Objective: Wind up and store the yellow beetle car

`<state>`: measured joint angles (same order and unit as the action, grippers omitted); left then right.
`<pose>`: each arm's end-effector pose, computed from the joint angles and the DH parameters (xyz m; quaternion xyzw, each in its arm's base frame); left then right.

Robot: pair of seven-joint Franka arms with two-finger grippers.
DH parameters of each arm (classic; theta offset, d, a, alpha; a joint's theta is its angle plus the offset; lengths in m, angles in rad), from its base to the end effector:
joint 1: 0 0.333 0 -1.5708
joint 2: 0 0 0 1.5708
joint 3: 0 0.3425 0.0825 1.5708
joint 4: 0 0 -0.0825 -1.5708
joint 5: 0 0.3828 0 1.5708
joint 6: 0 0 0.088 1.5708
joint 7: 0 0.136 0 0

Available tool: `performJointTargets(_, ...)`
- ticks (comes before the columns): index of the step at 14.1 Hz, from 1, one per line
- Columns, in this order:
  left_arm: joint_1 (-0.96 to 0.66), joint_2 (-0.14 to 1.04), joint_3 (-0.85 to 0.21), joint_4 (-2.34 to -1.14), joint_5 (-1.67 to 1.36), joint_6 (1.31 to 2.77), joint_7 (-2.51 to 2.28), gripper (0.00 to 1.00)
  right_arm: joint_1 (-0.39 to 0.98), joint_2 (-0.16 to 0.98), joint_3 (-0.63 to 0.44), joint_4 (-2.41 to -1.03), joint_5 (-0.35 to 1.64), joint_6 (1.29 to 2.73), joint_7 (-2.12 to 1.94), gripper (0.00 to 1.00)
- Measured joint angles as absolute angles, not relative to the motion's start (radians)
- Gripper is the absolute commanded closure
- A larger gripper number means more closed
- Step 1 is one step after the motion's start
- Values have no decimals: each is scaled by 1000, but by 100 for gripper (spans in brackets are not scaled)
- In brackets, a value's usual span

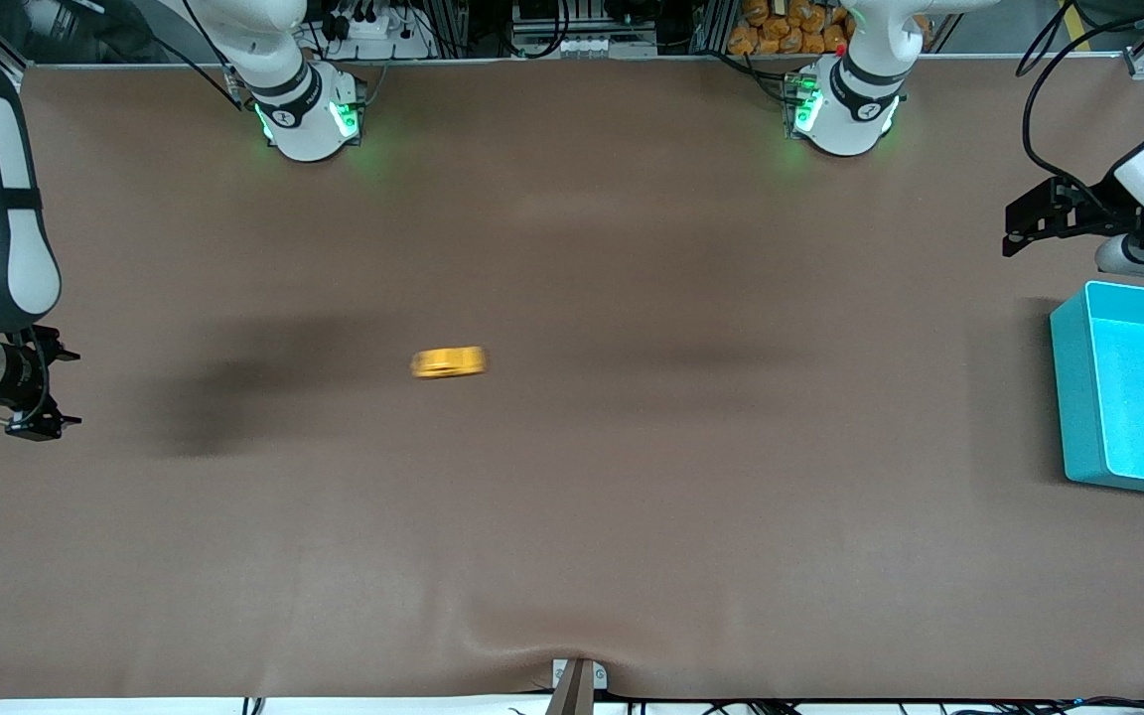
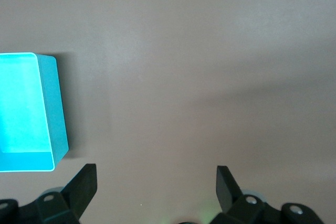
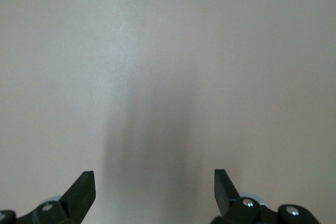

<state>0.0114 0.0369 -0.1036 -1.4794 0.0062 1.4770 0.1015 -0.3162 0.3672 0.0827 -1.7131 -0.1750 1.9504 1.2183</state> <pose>0.5532 -0.0491 0.6362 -0.9951 0.0965 0.0196 0.0011 0.6223 -0.1693 0.3636 0.7681 -0.6339 -0.0259 0.0865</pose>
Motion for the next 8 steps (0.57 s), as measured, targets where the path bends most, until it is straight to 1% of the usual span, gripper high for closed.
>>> performJointTargets(8,11,37,-103,-1479,6,1477,101,0,-315,317,83,-1713,-175,1870,1048,0)
